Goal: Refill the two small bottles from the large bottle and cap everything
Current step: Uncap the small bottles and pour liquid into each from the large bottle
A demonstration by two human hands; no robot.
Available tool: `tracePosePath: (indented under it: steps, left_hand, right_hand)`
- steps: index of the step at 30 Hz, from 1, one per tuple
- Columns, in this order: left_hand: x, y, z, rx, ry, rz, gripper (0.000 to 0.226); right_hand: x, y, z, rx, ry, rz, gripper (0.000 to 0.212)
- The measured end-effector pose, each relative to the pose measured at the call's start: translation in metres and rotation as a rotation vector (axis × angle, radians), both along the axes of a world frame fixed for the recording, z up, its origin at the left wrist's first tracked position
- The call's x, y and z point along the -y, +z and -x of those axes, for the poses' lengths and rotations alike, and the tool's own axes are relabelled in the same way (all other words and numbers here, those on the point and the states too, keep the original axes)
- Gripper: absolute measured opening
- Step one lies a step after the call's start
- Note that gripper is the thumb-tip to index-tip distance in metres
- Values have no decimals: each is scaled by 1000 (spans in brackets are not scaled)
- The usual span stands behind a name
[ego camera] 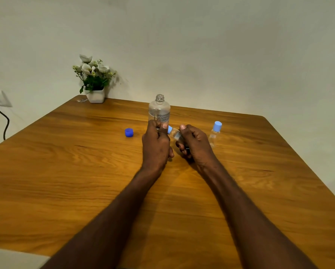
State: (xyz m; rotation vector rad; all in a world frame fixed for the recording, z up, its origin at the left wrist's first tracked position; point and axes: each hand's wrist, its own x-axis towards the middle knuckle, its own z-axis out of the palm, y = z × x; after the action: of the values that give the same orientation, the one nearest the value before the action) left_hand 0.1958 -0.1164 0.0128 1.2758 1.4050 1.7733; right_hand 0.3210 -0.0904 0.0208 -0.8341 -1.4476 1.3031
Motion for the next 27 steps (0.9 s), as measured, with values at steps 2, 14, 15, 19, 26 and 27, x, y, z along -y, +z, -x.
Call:
tracePosePath:
  steps: [2,14,15,19,26,27]
  left_hand:
    - [0,0,0,9,-6,1,21]
    - [4,3,7,117,-99,-23,23]
    - [3,3,8,132,-76,-19,20]
    - [2,0,7,156,-12,-22,20]
    - [5,-1,7,165,4,-31,13]
    - [6,-1,7,160,-6,-38,14]
  right_hand:
    - [1,0,1,-5,9,5,35]
    - [6,3,-2,-10,42,75,43]
    - [6,3,-2,-4,51,59,40]
    - [1,-1,-6,9,23,4,30]
    - [1,-5,-7,-6,21,-32,29]
    - [2,-4,-6,-20,24,-14,31]
